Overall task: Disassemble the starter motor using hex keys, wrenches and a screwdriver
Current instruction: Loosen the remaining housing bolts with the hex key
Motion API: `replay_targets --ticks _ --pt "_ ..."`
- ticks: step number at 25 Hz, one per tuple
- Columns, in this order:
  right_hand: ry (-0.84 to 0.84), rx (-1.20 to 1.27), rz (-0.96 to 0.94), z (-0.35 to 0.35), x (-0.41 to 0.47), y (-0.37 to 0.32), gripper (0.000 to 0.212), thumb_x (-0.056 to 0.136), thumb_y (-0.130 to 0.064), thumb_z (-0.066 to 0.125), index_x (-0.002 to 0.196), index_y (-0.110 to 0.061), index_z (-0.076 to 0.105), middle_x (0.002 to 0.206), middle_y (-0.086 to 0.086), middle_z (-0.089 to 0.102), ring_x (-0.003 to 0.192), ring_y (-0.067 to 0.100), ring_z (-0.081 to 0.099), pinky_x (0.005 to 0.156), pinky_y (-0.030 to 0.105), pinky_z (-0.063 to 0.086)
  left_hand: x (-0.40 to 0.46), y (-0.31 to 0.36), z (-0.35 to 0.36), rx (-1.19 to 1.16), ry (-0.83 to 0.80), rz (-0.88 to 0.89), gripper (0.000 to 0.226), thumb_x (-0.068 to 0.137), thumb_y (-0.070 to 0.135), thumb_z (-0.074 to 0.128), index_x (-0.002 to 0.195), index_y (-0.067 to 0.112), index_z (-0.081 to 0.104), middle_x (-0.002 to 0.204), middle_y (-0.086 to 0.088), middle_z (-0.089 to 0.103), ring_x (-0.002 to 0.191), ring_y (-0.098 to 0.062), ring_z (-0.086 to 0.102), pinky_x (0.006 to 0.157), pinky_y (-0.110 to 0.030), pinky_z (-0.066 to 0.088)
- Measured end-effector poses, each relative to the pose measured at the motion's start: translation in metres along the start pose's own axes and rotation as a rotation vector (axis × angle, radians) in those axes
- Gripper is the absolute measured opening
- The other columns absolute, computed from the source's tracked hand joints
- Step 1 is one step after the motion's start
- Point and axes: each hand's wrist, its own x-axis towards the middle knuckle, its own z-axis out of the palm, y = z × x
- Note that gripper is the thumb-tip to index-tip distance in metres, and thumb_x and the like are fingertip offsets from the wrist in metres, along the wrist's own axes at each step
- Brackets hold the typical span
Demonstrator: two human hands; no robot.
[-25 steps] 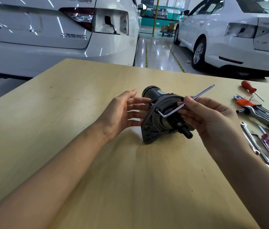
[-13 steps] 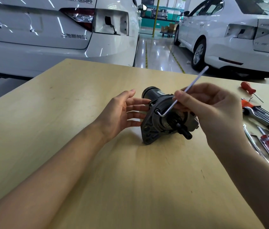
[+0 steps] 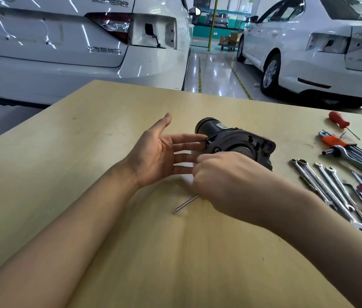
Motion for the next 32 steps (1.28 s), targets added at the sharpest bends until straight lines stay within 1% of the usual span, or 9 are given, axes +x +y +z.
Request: replay_targets --ticks 2,3,5,7,9,12,23,29,32 --pt "0.172 0.119 -0.036 0.003 -0.01 0.008 0.018 0.084 -0.005 0.058 0.075 -0.019 0.063 0.084 -0.003 0.065 0.086 0.016 0.056 0.072 0.028 0.048 0.001 -0.001 0.001 0.005 0.007 0.011 0.074 0.094 0.062 0.026 0.098 0.007 0.075 0.095 -0.01 0.071 0.077 -0.022 0.068 0.065 -0.03 0.055" --pt "0.326 0.289 0.022 0.003 -0.017 0.013 0.013 0.081 -0.007 0.066 0.078 -0.018 0.072 0.081 -0.004 0.067 0.082 0.012 0.058 0.073 0.025 0.05 0.001 -0.001 0.001 0.007 0.009 0.013 0.073 0.094 0.061 0.026 0.095 0.008 0.077 0.093 -0.009 0.072 0.077 -0.022 0.068 0.068 -0.032 0.054" --pt "0.668 0.67 0.215 0.003 -0.031 0.022 0.01 0.078 -0.012 0.074 0.084 -0.02 0.076 0.077 -0.007 0.07 0.073 0.005 0.062 0.066 0.018 0.049 0.002 -0.002 0.001 0.03 0.013 0.031 0.072 0.095 0.059 0.025 0.093 0.009 0.077 0.093 -0.009 0.071 0.081 -0.023 0.066 0.075 -0.036 0.052" --pt "0.901 1.077 0.473 0.007 -0.038 0.024 0.009 0.074 -0.016 0.077 0.081 -0.022 0.075 0.073 -0.006 0.073 0.063 0.003 0.065 0.06 0.013 0.049 0.002 -0.004 0.002 0.051 0.029 0.048 0.07 0.095 0.058 0.025 0.098 0.008 0.074 0.099 -0.012 0.069 0.082 -0.025 0.065 0.076 -0.037 0.051" --pt "0.969 1.408 0.693 0.015 -0.041 0.029 0.005 0.069 -0.021 0.075 0.074 -0.019 0.074 0.071 0.002 0.074 0.062 0.01 0.068 0.06 0.017 0.053 0.004 -0.004 0.004 0.055 0.038 0.052 0.068 0.095 0.056 0.025 0.104 0.006 0.071 0.104 -0.014 0.067 0.082 -0.025 0.065 0.074 -0.036 0.053" --pt "0.96 1.562 0.86 0.024 -0.043 0.035 0.01 0.067 -0.023 0.073 0.069 -0.013 0.073 0.071 0.009 0.073 0.064 0.017 0.07 0.061 0.019 0.054 0.003 -0.004 0.005 0.07 0.05 0.053 0.067 0.095 0.055 0.026 0.105 0.006 0.07 0.106 -0.014 0.065 0.083 -0.026 0.064 0.075 -0.037 0.051" --pt "0.974 1.583 0.833 0.018 -0.036 0.037 0.009 0.065 -0.022 0.075 0.065 -0.014 0.072 0.067 0.007 0.072 0.06 0.015 0.069 0.059 0.019 0.054 0.002 -0.004 0.008 0.203 0.103 0.121 0.065 0.098 0.051 0.025 0.104 0.005 0.071 0.107 -0.016 0.068 0.082 -0.023 0.066 0.073 -0.035 0.053" --pt "0.907 1.063 0.636 -0.005 -0.015 0.036 0.012 0.075 -0.007 0.079 0.074 -0.014 0.069 0.064 0.001 0.071 0.054 0.006 0.066 0.056 0.017 0.054 0.003 -0.005 0.008 0.235 0.102 0.144 0.066 0.098 0.051 0.025 0.092 0.01 0.076 0.099 -0.012 0.072 0.08 -0.021 0.068 0.072 -0.035 0.052" --pt "0.659 0.555 0.412 -0.018 0.002 0.027 0.003 0.08 -0.013 0.073 0.078 -0.015 0.073 0.069 -0.004 0.069 0.062 0.009 0.064 0.064 0.025 0.053 0.002 -0.006 0.008 0.181 0.074 0.134 0.071 0.098 0.052 0.023 0.072 0.015 0.078 0.079 -0.004 0.072 0.072 -0.016 0.067 0.069 -0.033 0.05"
